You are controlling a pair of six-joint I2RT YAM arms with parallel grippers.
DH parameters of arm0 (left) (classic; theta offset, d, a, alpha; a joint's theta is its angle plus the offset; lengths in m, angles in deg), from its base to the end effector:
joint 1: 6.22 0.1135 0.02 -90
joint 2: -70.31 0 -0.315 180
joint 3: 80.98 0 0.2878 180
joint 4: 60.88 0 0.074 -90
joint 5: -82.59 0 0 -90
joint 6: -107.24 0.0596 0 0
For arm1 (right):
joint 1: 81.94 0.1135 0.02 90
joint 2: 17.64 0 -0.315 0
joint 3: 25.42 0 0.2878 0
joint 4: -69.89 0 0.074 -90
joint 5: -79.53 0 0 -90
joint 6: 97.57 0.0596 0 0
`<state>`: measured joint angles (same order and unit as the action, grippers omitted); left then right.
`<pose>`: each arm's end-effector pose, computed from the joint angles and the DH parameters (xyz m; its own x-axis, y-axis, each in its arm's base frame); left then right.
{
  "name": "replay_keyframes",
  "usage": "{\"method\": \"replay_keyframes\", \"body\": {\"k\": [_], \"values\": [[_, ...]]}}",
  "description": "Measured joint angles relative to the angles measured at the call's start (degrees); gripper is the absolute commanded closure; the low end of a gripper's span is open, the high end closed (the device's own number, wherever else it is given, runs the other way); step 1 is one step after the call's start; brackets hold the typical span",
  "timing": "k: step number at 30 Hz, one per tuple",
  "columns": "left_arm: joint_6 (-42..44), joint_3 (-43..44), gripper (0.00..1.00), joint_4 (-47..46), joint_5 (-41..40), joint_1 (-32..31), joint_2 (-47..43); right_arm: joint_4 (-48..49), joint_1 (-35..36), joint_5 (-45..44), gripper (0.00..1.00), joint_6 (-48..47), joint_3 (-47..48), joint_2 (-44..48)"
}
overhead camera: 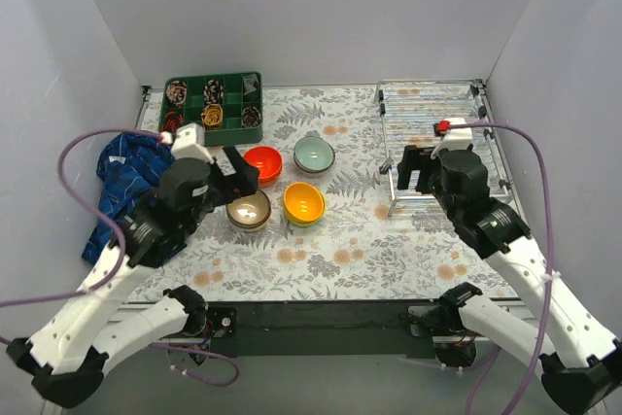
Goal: Unload the bowls from the dish rack
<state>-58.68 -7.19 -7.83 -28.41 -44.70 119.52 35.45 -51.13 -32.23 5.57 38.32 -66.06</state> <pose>0.1619 -0.1014 0.4099 -0.4150 -0.8268 -0.3796 -0.2806 0.5132 -0.8111 0.1923 0.0890 0.3828 -0.3137 0.0587 -0.9477 -0.1063 0.9896 0.0965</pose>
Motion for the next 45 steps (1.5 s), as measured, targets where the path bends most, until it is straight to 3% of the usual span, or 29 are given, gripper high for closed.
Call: {"method": "replay_keyframes", "body": {"k": [8, 13, 25, 45], "values": [[0.7, -0.6, 0.02, 9.0, -9.8, 0.0, -21.6, -5.8, 0.0, -8.2, 0.01, -1.5, -1.6, 16.8], [3.1, -0.7, 0.02, 12.1, -11.6, 0.0, -31.5, -9.1, 0.0, -12.4, 0.01, -1.9, -4.0, 26.9], [3.3, -4.0, 0.02, 13.2, -12.0, 0.0, -38.1, -14.0, -0.1, -20.1, 0.01, -2.6, -7.5, 41.7], [2.7, -6.7, 0.02, 11.2, -14.2, 0.0, -40.5, -15.3, 0.0, -21.6, 0.01, -1.5, -7.7, 42.4]]}}
